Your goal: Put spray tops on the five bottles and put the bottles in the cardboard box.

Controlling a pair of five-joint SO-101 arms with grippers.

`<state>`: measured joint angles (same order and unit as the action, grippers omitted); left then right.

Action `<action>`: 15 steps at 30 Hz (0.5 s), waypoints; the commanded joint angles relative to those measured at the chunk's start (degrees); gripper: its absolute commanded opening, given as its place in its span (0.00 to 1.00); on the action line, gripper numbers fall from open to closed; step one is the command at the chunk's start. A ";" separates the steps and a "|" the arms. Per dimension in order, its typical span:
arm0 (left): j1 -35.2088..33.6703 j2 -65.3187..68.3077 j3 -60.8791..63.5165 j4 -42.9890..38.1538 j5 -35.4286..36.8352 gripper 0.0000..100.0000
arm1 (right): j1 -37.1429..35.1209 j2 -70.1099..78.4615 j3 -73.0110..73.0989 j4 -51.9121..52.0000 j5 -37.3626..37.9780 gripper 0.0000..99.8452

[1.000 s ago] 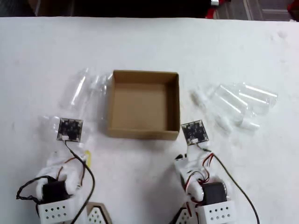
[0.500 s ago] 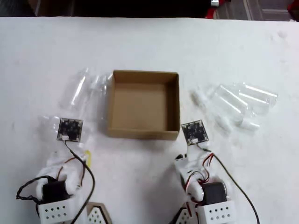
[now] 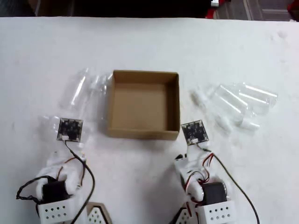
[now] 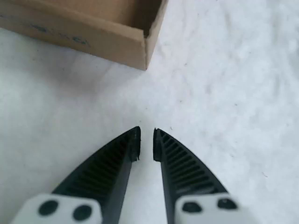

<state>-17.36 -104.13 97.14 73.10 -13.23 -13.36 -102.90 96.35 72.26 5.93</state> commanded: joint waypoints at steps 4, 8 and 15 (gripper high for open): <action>-0.31 -0.31 -0.18 0.35 -0.35 0.02 | 0.40 -0.22 0.53 -9.10 0.44 0.04; -0.31 -0.31 -0.18 0.35 -0.35 0.02 | 0.13 -0.22 0.53 -26.86 0.44 0.04; -0.31 -0.31 -0.18 0.35 -0.35 0.02 | -4.44 0.13 0.53 -39.34 0.44 0.04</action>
<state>-17.36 -104.13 97.14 73.10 -13.23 -14.59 -102.81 96.35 35.69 5.85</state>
